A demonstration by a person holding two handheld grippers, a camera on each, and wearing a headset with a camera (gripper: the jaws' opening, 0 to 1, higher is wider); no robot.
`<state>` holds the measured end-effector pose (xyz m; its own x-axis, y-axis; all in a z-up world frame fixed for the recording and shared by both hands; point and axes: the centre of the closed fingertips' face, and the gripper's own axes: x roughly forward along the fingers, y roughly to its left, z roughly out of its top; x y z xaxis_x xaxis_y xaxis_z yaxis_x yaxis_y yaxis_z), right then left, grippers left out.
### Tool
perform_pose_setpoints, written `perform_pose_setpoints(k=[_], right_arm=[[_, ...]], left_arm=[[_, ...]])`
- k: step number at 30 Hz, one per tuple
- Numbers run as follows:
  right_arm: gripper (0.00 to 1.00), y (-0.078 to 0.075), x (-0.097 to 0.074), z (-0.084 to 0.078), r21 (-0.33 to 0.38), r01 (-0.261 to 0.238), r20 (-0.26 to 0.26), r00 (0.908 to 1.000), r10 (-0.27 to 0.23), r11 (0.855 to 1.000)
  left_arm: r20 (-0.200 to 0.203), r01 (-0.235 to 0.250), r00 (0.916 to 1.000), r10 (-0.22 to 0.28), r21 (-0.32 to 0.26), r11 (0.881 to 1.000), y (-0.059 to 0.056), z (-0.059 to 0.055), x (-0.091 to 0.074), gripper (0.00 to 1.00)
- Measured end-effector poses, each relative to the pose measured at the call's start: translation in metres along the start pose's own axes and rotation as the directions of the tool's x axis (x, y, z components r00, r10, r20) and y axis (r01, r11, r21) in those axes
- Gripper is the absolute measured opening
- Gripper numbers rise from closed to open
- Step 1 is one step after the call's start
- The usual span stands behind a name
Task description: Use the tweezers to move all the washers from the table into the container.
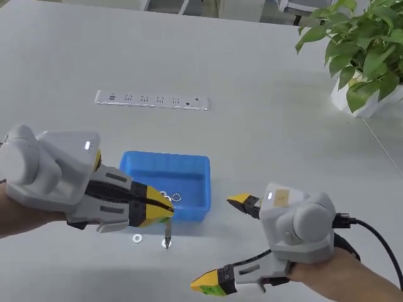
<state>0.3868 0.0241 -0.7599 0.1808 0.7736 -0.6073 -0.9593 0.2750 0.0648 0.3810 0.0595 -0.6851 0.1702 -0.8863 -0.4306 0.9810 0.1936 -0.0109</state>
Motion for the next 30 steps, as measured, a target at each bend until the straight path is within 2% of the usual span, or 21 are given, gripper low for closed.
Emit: perform_pose_setpoints(k=[1, 2, 10, 12, 16, 18, 21, 22, 30], right_arm=[[0.98, 0.0, 0.0, 0.0, 0.001, -0.001, -0.001, 1.0, 0.001, 1.0], [0.98, 0.0, 0.001, -0.001, -0.001, -0.003, -0.002, 1.0, 0.003, 1.0], [0.93, 0.005, 0.003, 0.004, -0.022, -0.022, 0.014, 0.9997, 0.022, 1.0], [0.9, 0.007, 0.004, 0.005, -0.028, -0.034, 0.021, 0.9992, 0.035, 0.999], [0.82, 0.015, 0.01, 0.01, -0.083, -0.062, 0.028, 0.9975, 0.064, 0.995], [0.78, 0.015, 0.013, 0.01, -0.118, -0.067, 0.017, 0.9974, 0.07, 0.991], [0.7, 0.013, 0.015, 0.013, -0.131, -0.069, 0.005, 0.9975, 0.07, 0.989], [0.71, 0.011, 0.016, 0.013, -0.115, -0.065, -0.004, 0.9979, 0.065, 0.991], [0.73, 0.007, 0.014, 0.014, -0.121, -0.049, 0.0, 0.9988, 0.049, 0.991]], left_arm=[[-0.009, 0.004, 0.9999, -0.004, -0.003, 1.0, 0.0, -0.003, 0.001, 0.05], [0.003, 0.003, 1.0, -0.003, -0.013, 1.0, 0.0, -0.001, 0.001, 0.05], [-0.001, 0.016, 0.9999, -0.016, -0.013, 1.0, -0.003, -0.001, 0.0, 0.05], [-0.003, 0.016, 0.9999, -0.016, -0.016, 1.0, -0.003, -0.002, -0.001, 0.05], [-0.012, 0.019, 0.9997, -0.019, -0.014, 1.0, -0.003, -0.004, -0.004, 0.05], [-0.014, 0.019, 0.9997, -0.019, -0.013, 1.0, -0.004, -0.004, -0.004, 0.05], [-0.013, 0.019, 0.9997, -0.019, -0.018, 1.0, -0.004, -0.004, -0.004, 0.05], [-0.014, 0.021, 0.9997, -0.021, -0.016, 1.0, -0.004, -0.004, -0.004, 0.05], [-0.014, 0.025, 0.9996, -0.026, -0.011, 1.0, -0.004, -0.002, 0.0, 0.05]])
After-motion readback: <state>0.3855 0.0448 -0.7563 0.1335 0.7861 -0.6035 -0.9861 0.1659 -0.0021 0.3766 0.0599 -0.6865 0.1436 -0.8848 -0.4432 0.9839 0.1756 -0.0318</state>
